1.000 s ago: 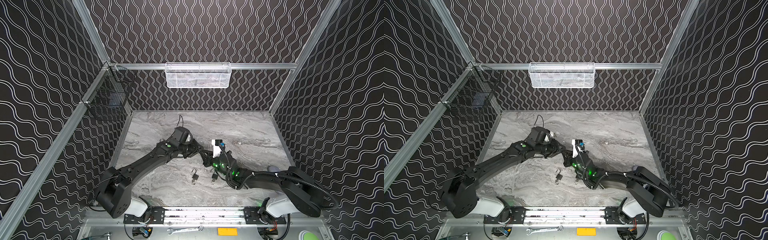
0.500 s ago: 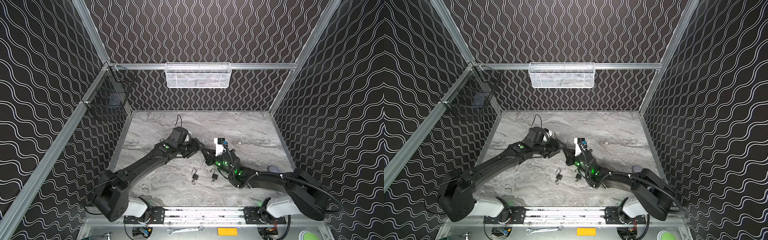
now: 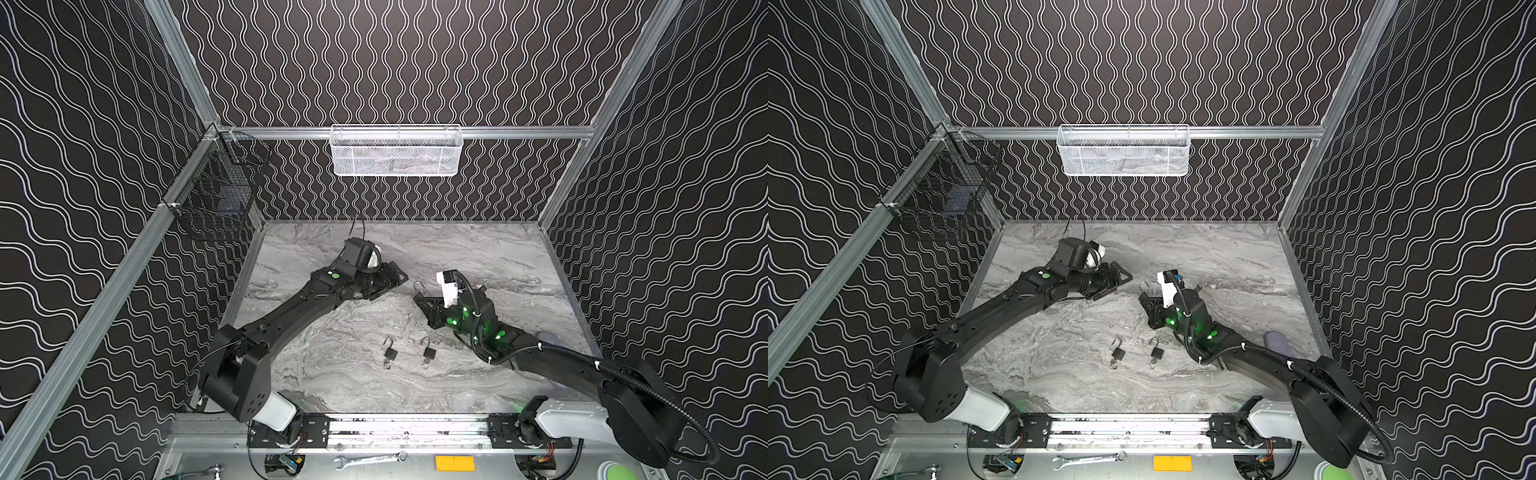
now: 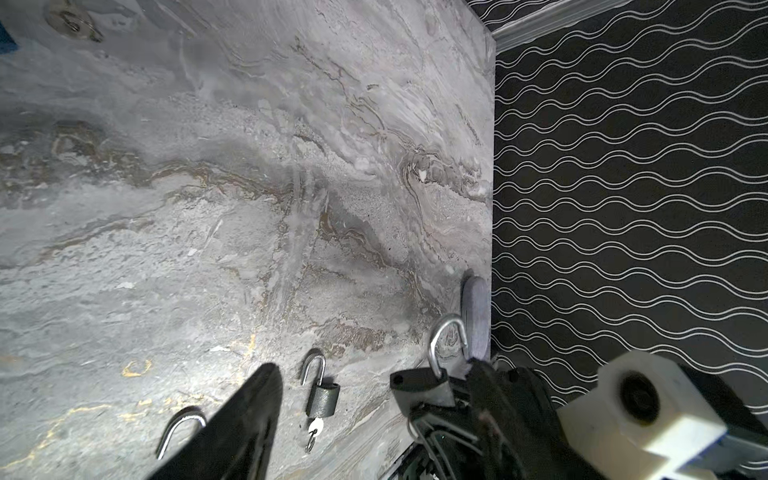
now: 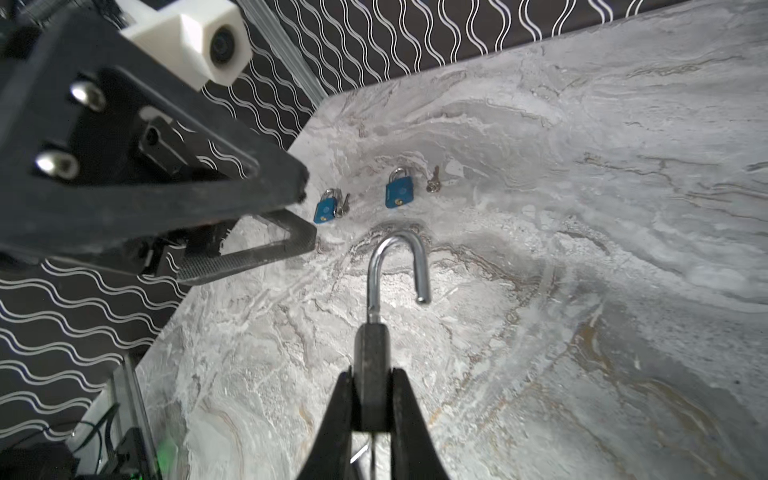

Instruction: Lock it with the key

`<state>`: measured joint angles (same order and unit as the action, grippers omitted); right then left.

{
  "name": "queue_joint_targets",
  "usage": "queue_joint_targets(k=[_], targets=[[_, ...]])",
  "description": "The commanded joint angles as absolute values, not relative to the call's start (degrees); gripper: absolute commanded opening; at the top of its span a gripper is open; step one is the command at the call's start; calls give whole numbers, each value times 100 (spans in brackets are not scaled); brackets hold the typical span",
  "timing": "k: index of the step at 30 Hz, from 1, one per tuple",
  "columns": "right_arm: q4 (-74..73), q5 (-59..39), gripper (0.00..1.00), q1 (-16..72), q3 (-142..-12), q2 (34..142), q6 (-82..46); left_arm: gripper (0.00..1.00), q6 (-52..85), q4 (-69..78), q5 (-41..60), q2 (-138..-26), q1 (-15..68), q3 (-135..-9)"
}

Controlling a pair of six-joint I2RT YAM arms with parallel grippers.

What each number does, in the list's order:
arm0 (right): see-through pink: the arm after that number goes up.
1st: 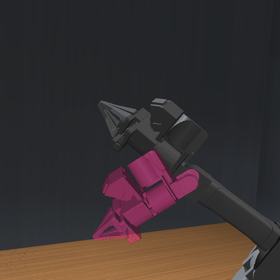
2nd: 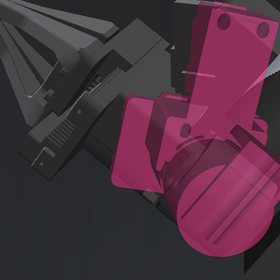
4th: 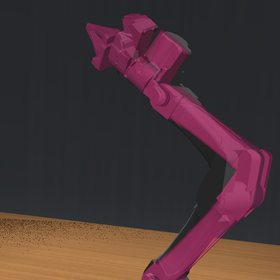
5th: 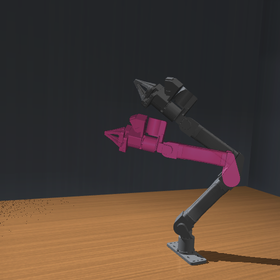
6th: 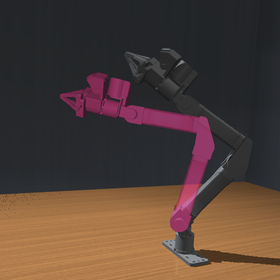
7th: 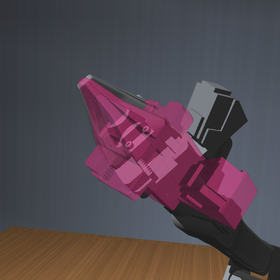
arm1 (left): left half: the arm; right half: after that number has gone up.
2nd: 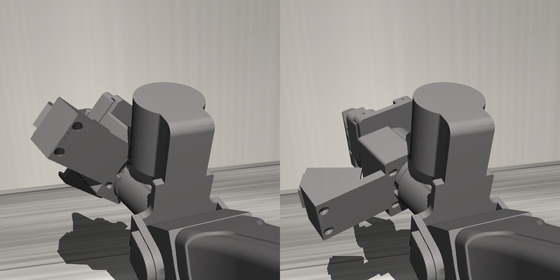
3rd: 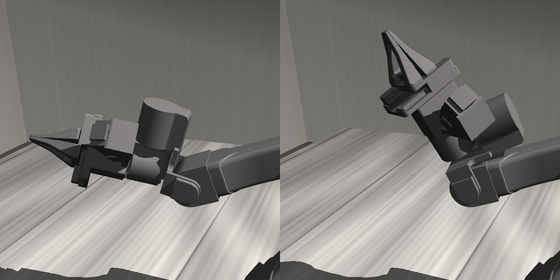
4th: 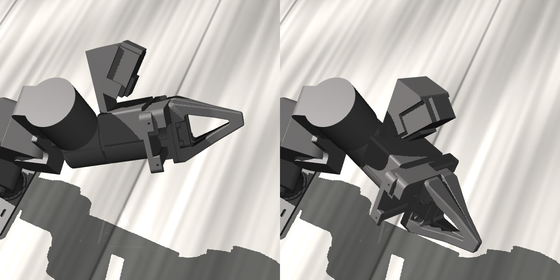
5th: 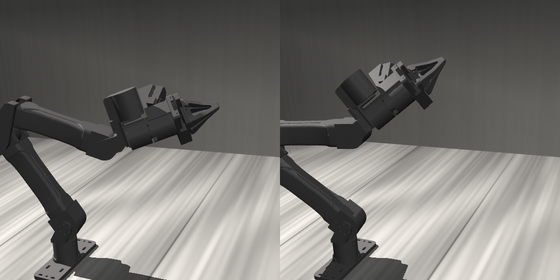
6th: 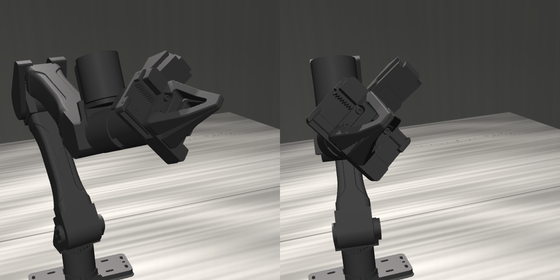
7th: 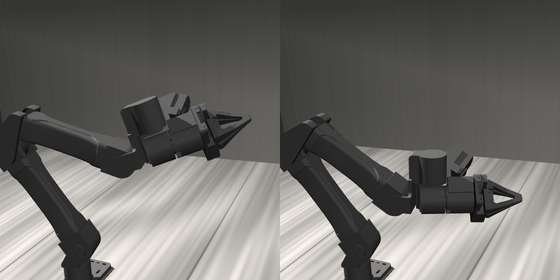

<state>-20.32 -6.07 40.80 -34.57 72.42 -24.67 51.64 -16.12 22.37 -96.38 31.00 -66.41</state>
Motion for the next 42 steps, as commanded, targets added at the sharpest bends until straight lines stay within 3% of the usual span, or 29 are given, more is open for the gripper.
queue_joint_targets(k=[1, 15, 31, 42], targets=[[-1491, -1024, 0, 4009, -3698, 7310, -2113, 74, 4999, -1300, 2528, -9718, 3099, -6617], [-1152, -1446, 0, 3999, -4199, 7663, -1995, 71, 4898, -1262, 2796, -10128, 3143, -6579], [-1135, -1663, 0, 4001, -3980, 7204, -2017, 69, 5035, -1323, 2698, -10352, 3061, -6709], [-1316, -2802, 0, 3502, -3755, 7097, -2635, 71, 4775, 879, 2999, -9928, 2968, -5610]])
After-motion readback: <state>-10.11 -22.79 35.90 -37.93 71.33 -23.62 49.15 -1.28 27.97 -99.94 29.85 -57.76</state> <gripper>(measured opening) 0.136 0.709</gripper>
